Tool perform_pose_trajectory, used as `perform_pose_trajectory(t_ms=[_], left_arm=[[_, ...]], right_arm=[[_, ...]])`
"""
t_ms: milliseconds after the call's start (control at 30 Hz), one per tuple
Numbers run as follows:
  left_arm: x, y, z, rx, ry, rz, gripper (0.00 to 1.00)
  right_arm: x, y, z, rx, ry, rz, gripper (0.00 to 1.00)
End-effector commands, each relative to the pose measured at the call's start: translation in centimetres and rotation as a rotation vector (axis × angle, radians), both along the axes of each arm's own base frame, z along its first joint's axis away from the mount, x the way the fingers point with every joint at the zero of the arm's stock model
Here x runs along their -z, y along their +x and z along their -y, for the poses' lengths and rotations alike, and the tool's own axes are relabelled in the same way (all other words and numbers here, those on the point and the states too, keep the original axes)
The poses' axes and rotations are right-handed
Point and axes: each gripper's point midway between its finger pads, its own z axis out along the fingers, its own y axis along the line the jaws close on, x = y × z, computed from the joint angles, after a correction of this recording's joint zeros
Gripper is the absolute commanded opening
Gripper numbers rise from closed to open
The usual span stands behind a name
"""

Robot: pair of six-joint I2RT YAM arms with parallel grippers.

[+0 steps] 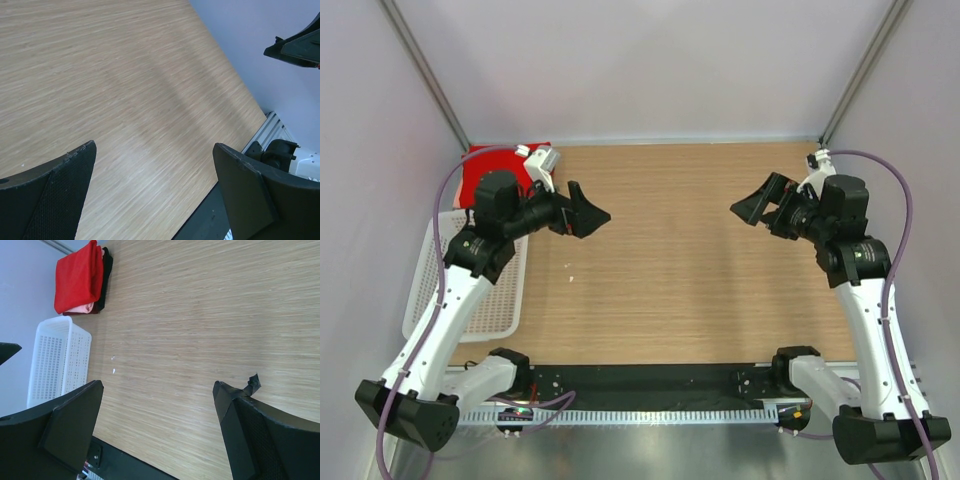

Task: Fold and stack the t-shirts
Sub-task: Reset both grippers

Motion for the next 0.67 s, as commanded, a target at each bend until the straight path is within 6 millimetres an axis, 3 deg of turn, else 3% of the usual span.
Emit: perform_pose_trajectory(t_ms=[0,200,633], left_arm=[[-1.8,0.1,0.1,0.0,-0.028,0.049,1.0],[-2.6,-0.3,0.3,0.013,-0.046,0.052,1.0],[-3.0,-0.8,0.7,0.036,-0.077,0.043,1.0]], right_arm=[[-2.8,-0.4,-0.2,-0.009,0.007,0.082,1.0],[-3.6,-0.5,-0.2,-0.009,0.007,0.105,1.0],[-3.1,-0.1,0.5,0.037,-0.001,0.108,1.0]])
